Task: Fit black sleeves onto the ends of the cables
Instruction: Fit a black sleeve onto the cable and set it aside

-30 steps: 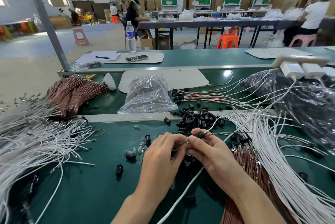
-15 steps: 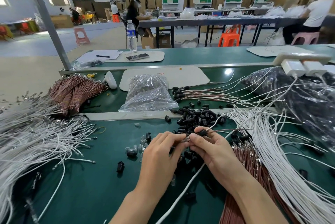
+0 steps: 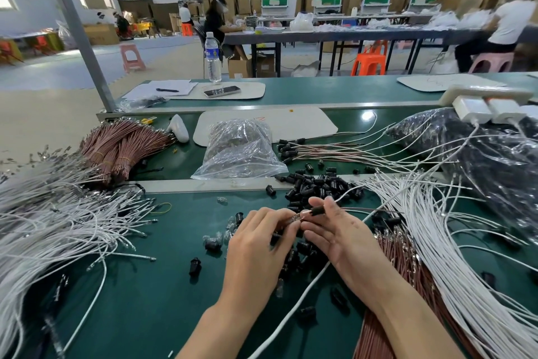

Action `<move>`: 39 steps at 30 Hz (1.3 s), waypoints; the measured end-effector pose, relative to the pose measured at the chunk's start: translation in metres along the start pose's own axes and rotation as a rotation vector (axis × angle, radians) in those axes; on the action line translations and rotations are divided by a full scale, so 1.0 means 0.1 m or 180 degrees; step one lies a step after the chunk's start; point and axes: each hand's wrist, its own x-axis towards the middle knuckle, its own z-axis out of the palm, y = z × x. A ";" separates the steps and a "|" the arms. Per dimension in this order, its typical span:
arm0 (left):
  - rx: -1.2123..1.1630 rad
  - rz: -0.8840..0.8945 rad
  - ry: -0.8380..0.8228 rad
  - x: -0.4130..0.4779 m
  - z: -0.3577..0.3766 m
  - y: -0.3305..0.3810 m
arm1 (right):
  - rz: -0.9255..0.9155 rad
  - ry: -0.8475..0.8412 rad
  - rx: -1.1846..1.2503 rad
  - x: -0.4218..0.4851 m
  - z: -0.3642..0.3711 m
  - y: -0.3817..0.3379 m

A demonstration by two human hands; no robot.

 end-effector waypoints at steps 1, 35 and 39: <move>0.0000 -0.0016 0.0011 0.00 -0.01 0.01 | 0.0013 0.0053 0.0062 0.00 -0.01 -0.01; -0.0583 -0.0655 -0.0373 -0.01 0.01 -0.02 | -0.0228 -0.0035 -0.0421 -0.03 -0.02 0.02; -0.0704 -0.0635 -0.0499 -0.01 0.01 -0.01 | -0.0245 -0.0269 -0.0862 -0.06 0.03 0.06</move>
